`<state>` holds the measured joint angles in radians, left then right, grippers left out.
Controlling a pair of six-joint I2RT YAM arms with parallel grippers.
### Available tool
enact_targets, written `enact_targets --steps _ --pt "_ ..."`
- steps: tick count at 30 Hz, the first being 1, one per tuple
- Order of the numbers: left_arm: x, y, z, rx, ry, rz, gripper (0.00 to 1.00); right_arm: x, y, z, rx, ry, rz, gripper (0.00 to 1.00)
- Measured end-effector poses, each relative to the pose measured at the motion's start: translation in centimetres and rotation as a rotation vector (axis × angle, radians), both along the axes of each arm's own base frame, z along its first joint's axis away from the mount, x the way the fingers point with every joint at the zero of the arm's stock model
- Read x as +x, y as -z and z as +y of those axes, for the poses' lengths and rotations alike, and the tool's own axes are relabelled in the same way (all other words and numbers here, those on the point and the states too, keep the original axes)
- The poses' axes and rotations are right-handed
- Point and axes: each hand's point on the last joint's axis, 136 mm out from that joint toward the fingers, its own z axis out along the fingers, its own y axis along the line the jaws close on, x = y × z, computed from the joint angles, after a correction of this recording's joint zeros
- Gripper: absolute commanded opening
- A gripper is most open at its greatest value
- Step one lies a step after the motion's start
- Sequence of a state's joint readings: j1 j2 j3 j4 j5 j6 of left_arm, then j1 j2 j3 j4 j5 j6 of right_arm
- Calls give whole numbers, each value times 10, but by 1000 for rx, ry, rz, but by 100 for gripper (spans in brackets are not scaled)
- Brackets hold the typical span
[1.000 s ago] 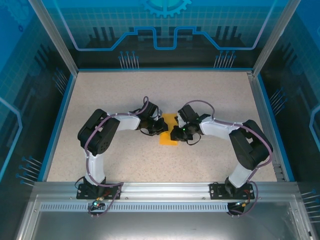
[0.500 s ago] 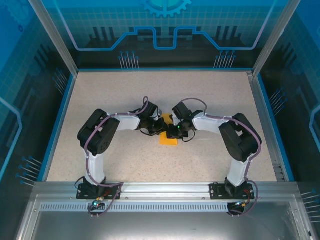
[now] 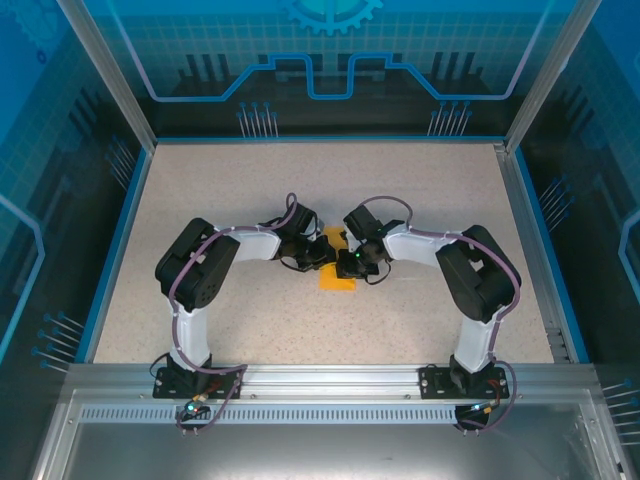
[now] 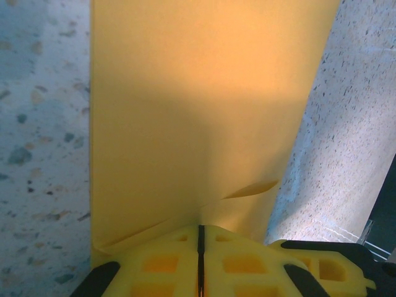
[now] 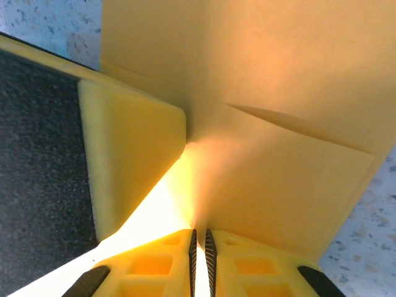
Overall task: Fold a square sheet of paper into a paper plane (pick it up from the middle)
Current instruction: Fold the triangle a second time at the center of the table.
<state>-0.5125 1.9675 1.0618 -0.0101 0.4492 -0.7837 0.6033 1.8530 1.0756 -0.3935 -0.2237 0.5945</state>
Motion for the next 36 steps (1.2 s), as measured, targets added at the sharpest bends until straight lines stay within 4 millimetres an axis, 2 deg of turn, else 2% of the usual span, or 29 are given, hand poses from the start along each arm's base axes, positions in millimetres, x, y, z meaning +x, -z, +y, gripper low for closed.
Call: enact_targets --steps 15,28,36 --pt "0 1 1 7 -5 3 10 -5 1 -3 2 -80 -17 13" --pt "0 1 1 8 -6 4 10 -20 2 -14 -15 -109 -10 11" --pt "0 1 1 8 -6 5 10 -31 1 -33 -91 -114 2 12"
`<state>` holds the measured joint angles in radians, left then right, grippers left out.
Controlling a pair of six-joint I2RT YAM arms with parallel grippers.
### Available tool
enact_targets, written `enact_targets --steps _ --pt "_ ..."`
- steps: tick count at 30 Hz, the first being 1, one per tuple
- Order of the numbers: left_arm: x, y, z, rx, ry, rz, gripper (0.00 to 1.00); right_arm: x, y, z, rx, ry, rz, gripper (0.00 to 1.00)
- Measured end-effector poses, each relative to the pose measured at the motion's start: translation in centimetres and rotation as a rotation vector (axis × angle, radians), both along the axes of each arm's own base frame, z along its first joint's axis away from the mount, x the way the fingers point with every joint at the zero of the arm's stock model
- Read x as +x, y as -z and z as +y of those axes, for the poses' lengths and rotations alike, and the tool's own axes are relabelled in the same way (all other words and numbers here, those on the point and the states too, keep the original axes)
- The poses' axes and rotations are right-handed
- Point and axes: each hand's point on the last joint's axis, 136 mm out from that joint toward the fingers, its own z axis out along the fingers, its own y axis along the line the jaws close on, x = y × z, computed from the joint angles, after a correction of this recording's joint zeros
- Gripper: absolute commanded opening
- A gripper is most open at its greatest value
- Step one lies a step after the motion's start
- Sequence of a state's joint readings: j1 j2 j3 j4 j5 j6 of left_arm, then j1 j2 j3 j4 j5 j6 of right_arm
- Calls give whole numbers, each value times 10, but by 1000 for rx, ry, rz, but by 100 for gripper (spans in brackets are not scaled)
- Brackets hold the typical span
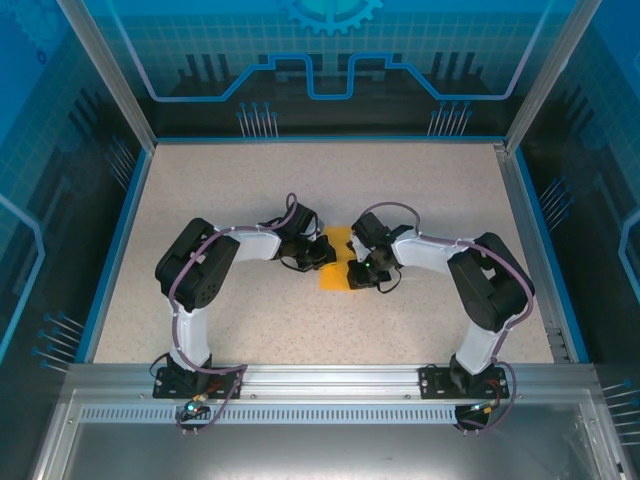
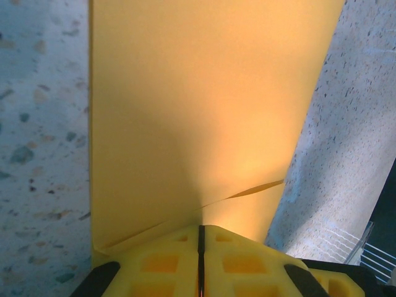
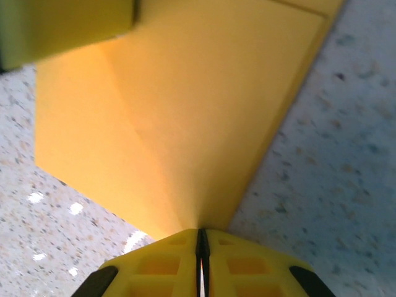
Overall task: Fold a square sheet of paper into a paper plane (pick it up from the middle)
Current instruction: Fold the triangle a second time at the center of the table.
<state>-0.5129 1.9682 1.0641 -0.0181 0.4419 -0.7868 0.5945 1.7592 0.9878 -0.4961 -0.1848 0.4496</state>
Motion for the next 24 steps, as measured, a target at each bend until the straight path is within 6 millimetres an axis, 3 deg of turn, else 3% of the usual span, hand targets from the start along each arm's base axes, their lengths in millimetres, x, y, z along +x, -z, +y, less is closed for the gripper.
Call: enact_targets --steps 9,16,19,24 --pt "0 0 0 1 0 1 10 -5 -13 -7 -20 -2 -5 13" --pt "0 0 0 0 0 1 10 22 -32 21 64 2 -64 13" --pt "0 0 0 0 0 2 10 31 -27 32 83 4 -66 13" --pt "0 0 0 0 -1 2 10 30 -10 33 70 15 -29 12"
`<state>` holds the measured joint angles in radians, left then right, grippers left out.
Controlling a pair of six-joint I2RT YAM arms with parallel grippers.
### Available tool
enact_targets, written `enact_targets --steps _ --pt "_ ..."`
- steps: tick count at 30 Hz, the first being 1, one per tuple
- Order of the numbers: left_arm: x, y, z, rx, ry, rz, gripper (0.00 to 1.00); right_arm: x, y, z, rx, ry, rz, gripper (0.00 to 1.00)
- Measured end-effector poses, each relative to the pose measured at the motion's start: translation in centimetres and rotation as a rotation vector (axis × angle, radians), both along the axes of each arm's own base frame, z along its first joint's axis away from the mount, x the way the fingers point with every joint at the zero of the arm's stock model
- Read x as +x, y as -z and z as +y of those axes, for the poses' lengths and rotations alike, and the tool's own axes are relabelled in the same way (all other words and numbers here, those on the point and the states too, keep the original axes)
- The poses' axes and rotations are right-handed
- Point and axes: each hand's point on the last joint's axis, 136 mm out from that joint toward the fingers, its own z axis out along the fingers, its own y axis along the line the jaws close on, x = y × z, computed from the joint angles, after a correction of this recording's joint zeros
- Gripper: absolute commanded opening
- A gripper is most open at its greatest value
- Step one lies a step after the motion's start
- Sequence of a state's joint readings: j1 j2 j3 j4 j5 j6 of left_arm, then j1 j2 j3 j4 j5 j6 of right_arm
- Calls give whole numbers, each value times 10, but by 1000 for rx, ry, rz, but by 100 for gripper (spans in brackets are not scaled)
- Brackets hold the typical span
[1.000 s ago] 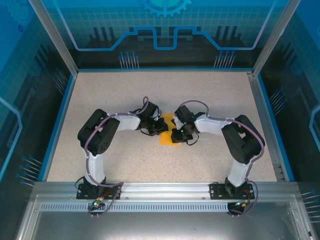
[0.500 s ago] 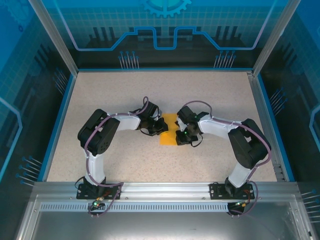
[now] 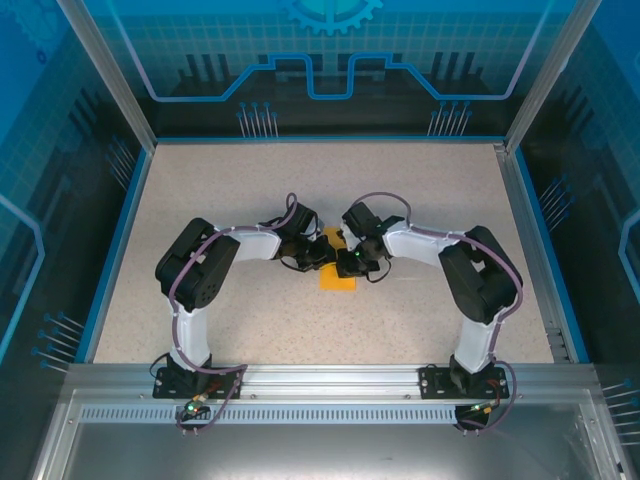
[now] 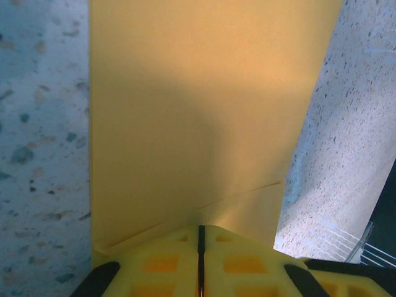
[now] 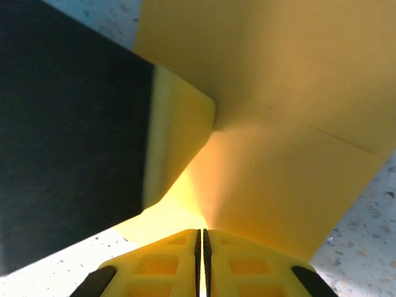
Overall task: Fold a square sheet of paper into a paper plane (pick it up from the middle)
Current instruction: Fold the triangle a second time at the center of the table.
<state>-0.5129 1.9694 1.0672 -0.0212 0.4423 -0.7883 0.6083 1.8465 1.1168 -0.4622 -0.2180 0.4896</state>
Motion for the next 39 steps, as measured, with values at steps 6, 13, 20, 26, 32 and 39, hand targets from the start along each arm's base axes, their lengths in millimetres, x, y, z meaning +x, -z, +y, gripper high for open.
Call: enact_targets --steps 6,13,20,26,32,39 --pt "0 0 0 -2 -12 11 10 -6 9 -4 -14 3 21 12" --pt "0 1 0 1 -18 20 10 -15 11 -14 17 13 -4 12" --pt "0 0 0 4 -19 28 10 -29 12 -26 24 14 3 12" --pt "0 1 0 5 -19 31 10 -47 10 -38 -1 3 36 12" --pt "0 0 0 4 -19 31 10 -39 -12 -36 35 25 5 12" --pt "1 -1 -1 3 -16 34 11 -14 -14 -13 108 62 -5 11"
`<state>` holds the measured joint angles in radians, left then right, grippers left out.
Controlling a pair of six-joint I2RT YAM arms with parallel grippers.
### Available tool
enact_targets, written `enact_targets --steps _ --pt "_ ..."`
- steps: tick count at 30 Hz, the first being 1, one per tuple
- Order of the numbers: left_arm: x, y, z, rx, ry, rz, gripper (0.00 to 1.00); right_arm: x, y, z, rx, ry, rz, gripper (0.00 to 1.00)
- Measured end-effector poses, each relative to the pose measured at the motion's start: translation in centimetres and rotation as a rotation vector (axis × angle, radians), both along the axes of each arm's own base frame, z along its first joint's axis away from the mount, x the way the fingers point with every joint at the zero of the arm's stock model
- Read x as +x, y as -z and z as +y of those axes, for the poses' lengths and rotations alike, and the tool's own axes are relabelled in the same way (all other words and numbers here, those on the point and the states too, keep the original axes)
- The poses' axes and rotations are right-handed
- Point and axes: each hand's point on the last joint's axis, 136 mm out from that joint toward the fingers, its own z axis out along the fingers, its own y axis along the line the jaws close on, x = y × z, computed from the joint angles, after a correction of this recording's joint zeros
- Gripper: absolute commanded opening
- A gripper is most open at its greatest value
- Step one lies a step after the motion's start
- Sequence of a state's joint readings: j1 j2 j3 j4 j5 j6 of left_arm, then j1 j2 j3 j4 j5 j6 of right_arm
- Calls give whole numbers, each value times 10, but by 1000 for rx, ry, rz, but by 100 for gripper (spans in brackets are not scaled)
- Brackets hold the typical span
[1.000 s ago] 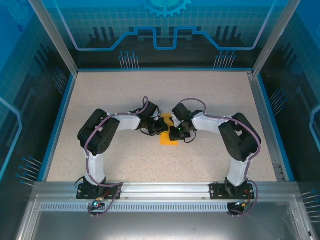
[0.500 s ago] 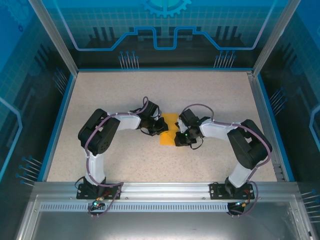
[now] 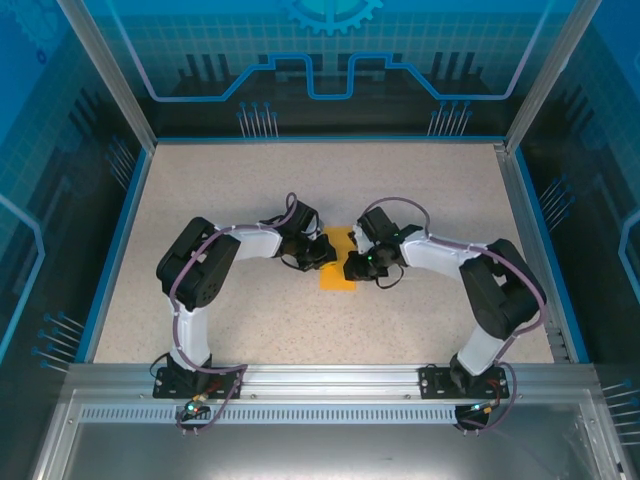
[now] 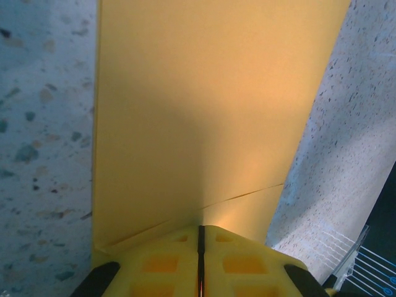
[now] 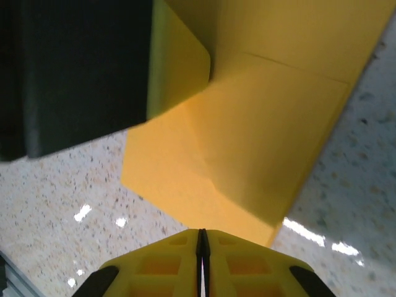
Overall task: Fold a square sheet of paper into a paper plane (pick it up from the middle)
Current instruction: Fold the triangle a second time at the center of the table.
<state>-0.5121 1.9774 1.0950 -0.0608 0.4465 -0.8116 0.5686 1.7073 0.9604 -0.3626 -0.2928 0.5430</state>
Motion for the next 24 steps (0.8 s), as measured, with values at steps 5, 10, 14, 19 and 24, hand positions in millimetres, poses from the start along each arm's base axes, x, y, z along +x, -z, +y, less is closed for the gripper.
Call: enact_targets --steps 5,10,14,19,24 --pt "1 -2 -1 2 2 1 11 -3 19 -2 -27 25 59 10" --pt "6 -13 -7 -22 17 -20 13 -4 24 -3 -34 40 78 9" --pt "6 -27 -10 -44 26 -42 13 -4 25 -3 -34 47 83 9" --pt "-3 -34 -19 -65 44 -58 11 -4 25 -4 -33 55 87 9" --pt "-21 -23 -24 -59 50 -10 8 -4 25 -4 -33 57 88 9"
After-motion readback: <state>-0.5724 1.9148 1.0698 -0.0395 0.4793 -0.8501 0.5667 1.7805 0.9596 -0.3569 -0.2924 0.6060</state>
